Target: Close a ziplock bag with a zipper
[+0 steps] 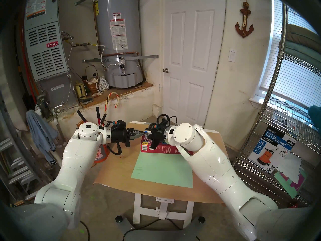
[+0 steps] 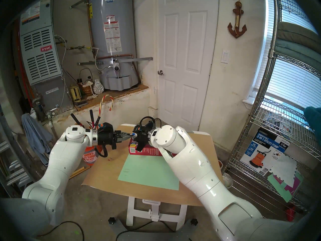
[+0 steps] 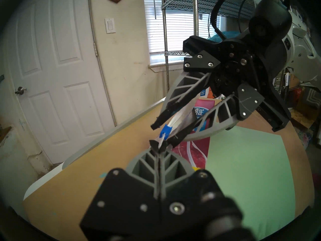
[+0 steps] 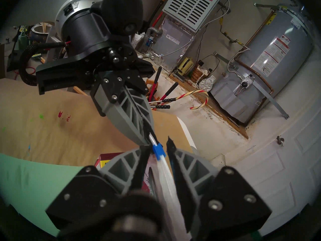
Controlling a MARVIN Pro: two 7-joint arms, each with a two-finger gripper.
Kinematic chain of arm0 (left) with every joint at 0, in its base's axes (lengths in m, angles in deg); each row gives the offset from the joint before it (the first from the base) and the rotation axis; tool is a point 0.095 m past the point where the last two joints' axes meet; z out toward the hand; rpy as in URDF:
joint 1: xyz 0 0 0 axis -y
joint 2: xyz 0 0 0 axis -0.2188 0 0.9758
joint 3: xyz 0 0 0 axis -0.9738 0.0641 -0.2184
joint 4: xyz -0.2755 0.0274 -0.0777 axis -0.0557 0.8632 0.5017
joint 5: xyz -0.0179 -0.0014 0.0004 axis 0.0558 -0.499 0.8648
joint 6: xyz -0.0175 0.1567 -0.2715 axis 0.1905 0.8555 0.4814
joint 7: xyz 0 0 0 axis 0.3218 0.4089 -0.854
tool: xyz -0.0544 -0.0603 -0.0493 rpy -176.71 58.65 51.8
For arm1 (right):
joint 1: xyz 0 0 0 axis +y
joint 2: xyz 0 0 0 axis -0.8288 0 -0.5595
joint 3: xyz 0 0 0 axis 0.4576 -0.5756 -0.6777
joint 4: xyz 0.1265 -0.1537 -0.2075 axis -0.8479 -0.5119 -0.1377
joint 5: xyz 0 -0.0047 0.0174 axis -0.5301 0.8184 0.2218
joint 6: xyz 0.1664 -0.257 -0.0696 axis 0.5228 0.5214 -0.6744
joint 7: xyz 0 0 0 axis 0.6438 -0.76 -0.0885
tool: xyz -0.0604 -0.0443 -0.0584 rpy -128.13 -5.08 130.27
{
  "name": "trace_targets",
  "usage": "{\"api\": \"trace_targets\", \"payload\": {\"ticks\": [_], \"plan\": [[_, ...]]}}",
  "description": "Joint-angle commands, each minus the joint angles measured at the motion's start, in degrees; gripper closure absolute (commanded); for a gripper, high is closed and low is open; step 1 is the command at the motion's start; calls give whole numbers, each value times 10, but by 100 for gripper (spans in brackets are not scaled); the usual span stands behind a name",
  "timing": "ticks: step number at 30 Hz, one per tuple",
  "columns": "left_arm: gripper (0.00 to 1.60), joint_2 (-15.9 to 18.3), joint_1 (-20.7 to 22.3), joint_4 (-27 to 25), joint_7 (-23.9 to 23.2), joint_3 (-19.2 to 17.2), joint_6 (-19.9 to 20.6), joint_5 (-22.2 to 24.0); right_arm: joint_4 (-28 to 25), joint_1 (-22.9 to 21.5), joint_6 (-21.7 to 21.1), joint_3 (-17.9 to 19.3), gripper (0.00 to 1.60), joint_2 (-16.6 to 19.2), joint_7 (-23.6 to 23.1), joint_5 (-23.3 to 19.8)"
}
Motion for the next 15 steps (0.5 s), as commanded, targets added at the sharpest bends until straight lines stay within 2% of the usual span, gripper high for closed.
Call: {"api": "trace_targets", "payload": {"ticks": [1, 8, 10, 13, 15], "plan": [[160, -2, 13, -5, 1, -2, 3, 2, -7, -12, 4, 2, 82, -9, 4, -1], [160, -4, 13, -6, 2, -2, 3, 2, -4, -12, 5, 1, 83, -9, 4, -2], [160, -4, 14, -6, 2, -2, 4, 1, -3, -12, 6, 1, 97, -9, 4, -3], [160, -4, 14, -6, 2, -2, 4, 1, 1, -13, 9, 1, 102, -9, 5, -3], [160, -4, 14, -6, 2, -2, 4, 0, 1, -12, 12, 1, 112, -8, 7, -3]]}}
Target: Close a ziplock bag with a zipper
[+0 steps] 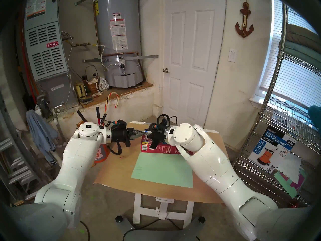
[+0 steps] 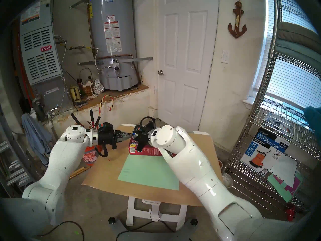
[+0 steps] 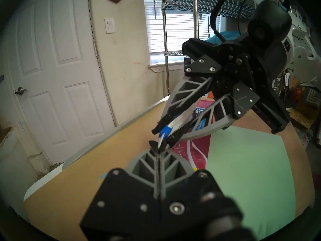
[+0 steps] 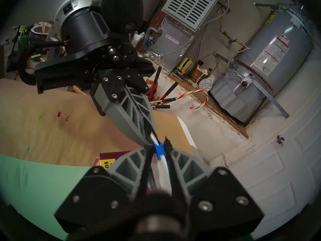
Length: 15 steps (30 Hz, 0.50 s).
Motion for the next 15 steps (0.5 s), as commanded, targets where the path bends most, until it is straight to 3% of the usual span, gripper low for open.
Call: {"api": "trace_targets", "payload": {"ticks": [1, 4, 6, 15], "plan": [[160, -2, 12, -6, 1, -2, 2, 2, -6, -11, 8, 1, 119, -8, 5, 0], [160, -3, 12, -5, 2, -2, 2, 1, -6, -9, 9, 3, 134, -6, 5, -1], [160, -3, 12, -5, 4, -3, 1, 1, -8, -8, 14, 2, 160, -2, 6, 0], [160, -4, 5, -15, 8, -11, 3, 4, -7, -2, 32, 7, 160, 7, 9, -3]]}}
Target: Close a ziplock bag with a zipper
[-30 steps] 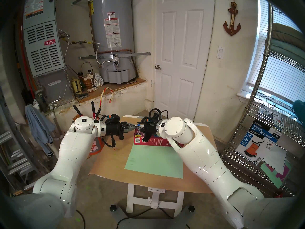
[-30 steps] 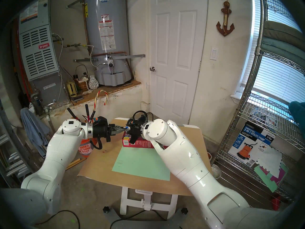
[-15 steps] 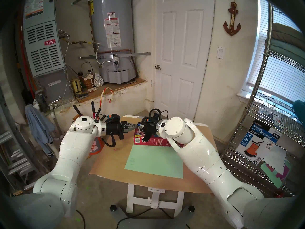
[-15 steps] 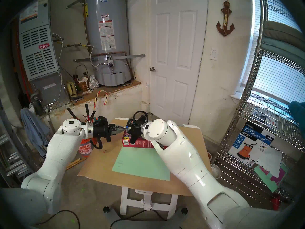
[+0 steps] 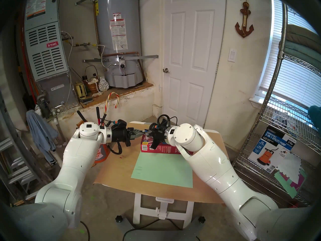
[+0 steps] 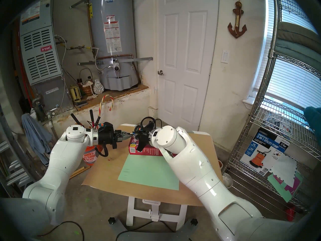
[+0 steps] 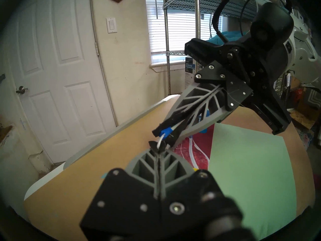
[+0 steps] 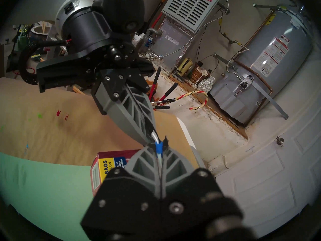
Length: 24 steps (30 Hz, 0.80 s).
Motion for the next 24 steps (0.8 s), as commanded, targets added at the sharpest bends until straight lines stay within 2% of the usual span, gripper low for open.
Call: {"api": "trace_targets", "payload": {"ticks": [1, 9, 24], "plan": [[160, 0, 4, -17, 2, -9, 1, 7, -9, -4, 22, 4, 160, 5, 7, 1], [160, 1, -1, -25, 1, -15, 3, 9, -10, 0, 35, 1, 160, 17, 10, 9], [160, 2, -15, -40, 1, -22, 6, 11, -4, 11, 53, 3, 160, 18, 31, 25]]}}
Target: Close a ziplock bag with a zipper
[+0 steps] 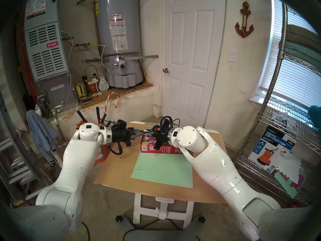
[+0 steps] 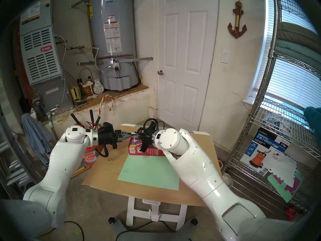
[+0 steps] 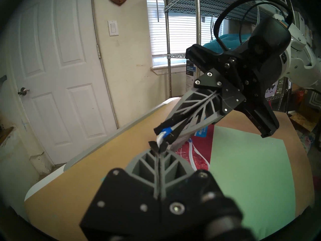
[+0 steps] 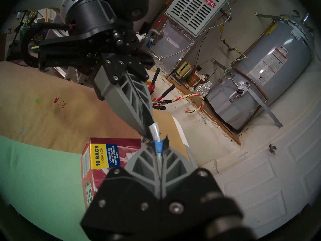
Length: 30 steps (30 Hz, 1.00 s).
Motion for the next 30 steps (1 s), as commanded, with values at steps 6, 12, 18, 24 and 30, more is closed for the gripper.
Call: {"api": "trace_targets", "payload": {"ticks": [6, 12, 18, 24, 30], "plan": [[160, 5, -1, -20, -4, -11, 2, 8, 0, -3, 6, 3, 160, -13, 25, 8], [160, 5, -1, -22, -10, -10, 4, 8, 4, -5, 6, 4, 160, -19, 25, 10], [160, 1, -4, -24, 3, -14, -3, 3, 6, -6, 7, 7, 160, -16, 19, 11], [160, -2, 0, -19, 22, -15, -9, -5, 0, -1, 11, 10, 160, -5, 9, 11], [160, -3, 1, -16, 31, -13, -12, -6, 5, -2, 17, 14, 160, 0, 10, 13]]}}
